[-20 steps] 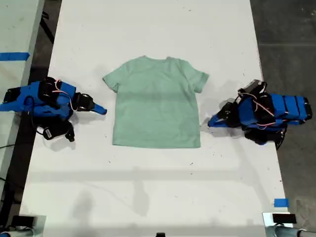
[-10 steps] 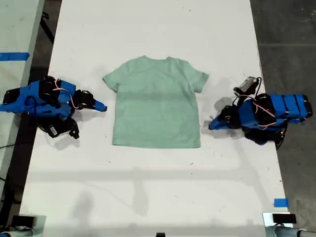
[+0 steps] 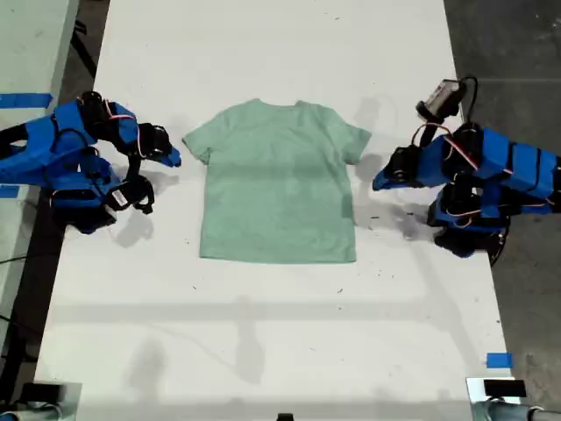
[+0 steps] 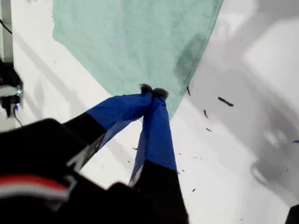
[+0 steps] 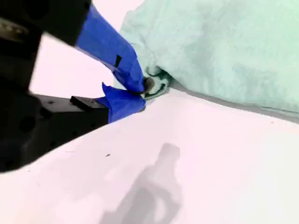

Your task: Fold tshirt

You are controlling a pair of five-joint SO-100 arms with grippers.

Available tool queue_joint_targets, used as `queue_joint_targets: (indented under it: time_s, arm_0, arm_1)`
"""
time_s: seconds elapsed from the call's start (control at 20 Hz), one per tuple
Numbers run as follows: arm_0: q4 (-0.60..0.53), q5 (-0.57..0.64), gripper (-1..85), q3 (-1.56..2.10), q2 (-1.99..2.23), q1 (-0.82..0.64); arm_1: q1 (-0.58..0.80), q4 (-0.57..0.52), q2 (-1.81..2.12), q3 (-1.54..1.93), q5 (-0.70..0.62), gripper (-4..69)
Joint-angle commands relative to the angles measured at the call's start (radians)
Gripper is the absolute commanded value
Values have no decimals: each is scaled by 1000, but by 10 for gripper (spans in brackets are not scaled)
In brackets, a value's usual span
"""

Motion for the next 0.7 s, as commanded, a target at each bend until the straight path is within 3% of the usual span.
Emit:
queue_joint_targets:
  time_s: [0.0,0.2,0.45,0.6,0.65]
  arm_0:
    - [72,95,0,-265,-183,-104]
    - [192,215,0,-503,-350,-258]
    - [262,290,0,-618,-426,-368]
    - [259,295,16,-607,-433,-374]
    - [255,295,21,-601,-433,-374]
  arm_1:
    - [179,60,-164,-230,-189,-12]
    - [419,127,-445,-522,-436,-13]
    - [532,184,-666,-784,-580,-3]
    - [558,192,-726,-790,-638,320]
    - [571,181,-736,-770,-658,340]
